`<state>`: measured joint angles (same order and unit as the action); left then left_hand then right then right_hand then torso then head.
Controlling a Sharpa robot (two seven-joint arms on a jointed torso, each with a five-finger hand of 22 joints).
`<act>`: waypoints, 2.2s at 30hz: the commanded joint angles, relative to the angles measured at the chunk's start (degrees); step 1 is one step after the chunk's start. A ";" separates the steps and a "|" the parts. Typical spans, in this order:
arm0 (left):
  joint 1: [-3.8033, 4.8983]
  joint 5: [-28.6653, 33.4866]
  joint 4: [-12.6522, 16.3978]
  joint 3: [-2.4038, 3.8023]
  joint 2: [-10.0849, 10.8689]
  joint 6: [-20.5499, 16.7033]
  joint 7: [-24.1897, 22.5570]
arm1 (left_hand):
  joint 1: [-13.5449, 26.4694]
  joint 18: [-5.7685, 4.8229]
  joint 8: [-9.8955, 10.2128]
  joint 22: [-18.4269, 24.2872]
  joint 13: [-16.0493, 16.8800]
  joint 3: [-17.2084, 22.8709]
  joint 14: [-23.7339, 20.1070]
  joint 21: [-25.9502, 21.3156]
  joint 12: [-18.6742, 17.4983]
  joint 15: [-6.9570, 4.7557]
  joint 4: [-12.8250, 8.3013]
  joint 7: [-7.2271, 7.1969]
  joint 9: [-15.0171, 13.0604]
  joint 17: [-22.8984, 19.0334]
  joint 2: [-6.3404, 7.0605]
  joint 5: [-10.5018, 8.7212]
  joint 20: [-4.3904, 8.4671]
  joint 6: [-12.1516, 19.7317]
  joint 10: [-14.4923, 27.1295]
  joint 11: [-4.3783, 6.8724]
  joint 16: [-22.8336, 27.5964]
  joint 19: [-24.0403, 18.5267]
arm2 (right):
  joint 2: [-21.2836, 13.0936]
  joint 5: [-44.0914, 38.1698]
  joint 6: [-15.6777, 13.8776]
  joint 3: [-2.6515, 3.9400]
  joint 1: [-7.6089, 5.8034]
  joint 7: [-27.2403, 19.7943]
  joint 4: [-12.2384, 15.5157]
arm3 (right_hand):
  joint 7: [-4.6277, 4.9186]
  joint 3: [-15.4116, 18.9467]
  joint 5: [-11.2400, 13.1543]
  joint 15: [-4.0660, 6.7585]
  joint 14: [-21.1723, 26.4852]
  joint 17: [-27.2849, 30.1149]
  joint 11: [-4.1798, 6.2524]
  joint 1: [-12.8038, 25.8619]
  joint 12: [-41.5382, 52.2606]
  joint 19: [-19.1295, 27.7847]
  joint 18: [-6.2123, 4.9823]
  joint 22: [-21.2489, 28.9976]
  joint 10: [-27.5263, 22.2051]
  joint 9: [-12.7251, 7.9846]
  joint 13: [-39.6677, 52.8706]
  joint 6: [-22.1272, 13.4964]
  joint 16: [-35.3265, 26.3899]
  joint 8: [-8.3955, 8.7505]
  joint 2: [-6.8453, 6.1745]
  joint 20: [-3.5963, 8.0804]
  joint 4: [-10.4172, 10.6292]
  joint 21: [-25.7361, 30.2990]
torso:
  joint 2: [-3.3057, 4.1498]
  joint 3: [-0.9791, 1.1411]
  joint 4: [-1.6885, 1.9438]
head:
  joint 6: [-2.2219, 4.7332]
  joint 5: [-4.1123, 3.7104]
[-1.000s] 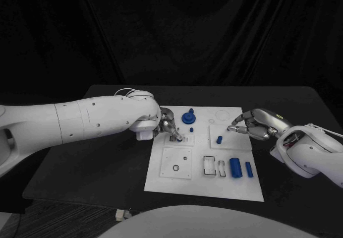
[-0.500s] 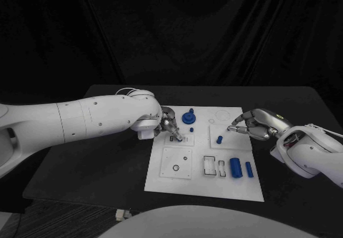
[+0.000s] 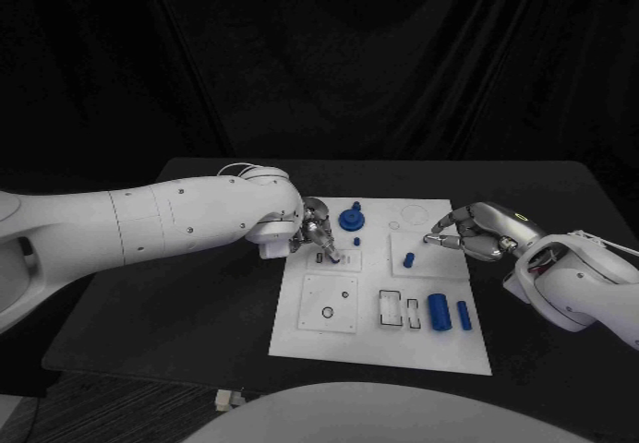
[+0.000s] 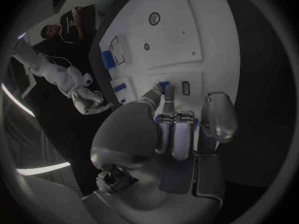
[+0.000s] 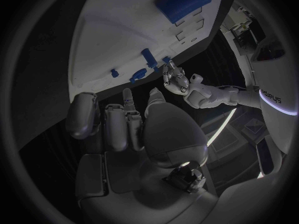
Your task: Assemble the parts on the task board
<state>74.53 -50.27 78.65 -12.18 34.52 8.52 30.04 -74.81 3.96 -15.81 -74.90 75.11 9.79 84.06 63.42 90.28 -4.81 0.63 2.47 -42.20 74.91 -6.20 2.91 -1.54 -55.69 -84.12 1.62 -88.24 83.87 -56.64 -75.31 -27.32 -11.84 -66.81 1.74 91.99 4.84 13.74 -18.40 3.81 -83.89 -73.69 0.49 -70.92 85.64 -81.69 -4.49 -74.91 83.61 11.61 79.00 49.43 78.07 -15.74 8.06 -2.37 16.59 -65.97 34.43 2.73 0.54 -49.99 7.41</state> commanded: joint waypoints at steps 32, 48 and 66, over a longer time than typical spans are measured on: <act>-0.11 0.01 -0.51 -0.01 -0.47 -1.16 -0.04 | 2.72 0.57 1.92 -9.10 14.77 12.24 5.31 -0.88 -0.55 0.95 -7.95 1.79 2.50 13.63 0.88 1.61 -0.85 1.09 -5.75 -1.11 0.68 -0.15 | 0.03 0.00 0.28 0.03 0.38 0.30 0.07 | 0.10 0.37 0.00 0.32 -1.93 0.27 0.13 -0.28 -0.34 0.44 -0.36 -8.63 2.93 -0.08 4.41 0.19 -0.38 0.02 0.34 0.10 -0.01 0.49 | 0.02 0.00 0.02 | -0.01 0.03; -0.11 0.01 -0.17 -0.01 -0.22 0.78 0.23 | 11.48 0.65 2.67 -8.97 14.78 10.56 5.25 -1.38 -0.52 0.95 -6.32 1.59 3.71 13.52 4.97 1.34 -0.89 1.14 -5.76 -1.07 0.84 -0.33 | 0.04 0.00 0.42 0.03 0.41 0.26 -0.02 | 0.11 0.39 -0.01 0.31 -1.90 0.33 0.12 -0.33 -0.35 0.48 -0.37 -8.60 2.92 -0.09 4.40 0.19 -0.44 0.03 0.35 0.09 -0.02 0.60 | 0.01 0.01 0.02 | -0.01 0.09; -0.11 0.01 0.71 -0.01 0.33 1.25 -0.08 | 14.71 0.74 3.68 -8.81 14.72 8.01 5.11 -2.18 -0.66 1.41 -4.55 2.20 4.70 13.29 6.46 0.03 -1.27 1.82 -5.69 -1.62 1.22 -0.59 | 0.02 0.00 0.44 0.03 0.43 0.27 -0.03 | 0.11 0.40 -0.05 0.31 -1.90 0.30 0.11 -0.38 -0.37 0.49 -0.38 -8.59 2.91 -0.09 4.38 0.19 -0.42 0.04 0.33 0.08 -0.05 0.65 | 0.01 0.01 0.02 | -0.01 0.09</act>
<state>74.52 -50.28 79.12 -12.23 34.86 9.43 30.53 -60.64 3.96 -12.42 -74.90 74.94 18.06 83.84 61.57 89.58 -3.77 -3.90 4.51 -37.58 74.93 0.47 3.15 -2.57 -54.03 -84.03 0.29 -87.16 83.27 -56.59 -75.24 -27.11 -11.84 -66.52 1.70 91.92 4.84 13.74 -18.40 3.80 -83.88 -73.41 0.49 -70.92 85.48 -81.70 -4.48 -74.92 83.61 11.57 79.20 49.43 77.84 -15.73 8.06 -2.37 16.59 -65.63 34.42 2.74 0.55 -49.99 7.50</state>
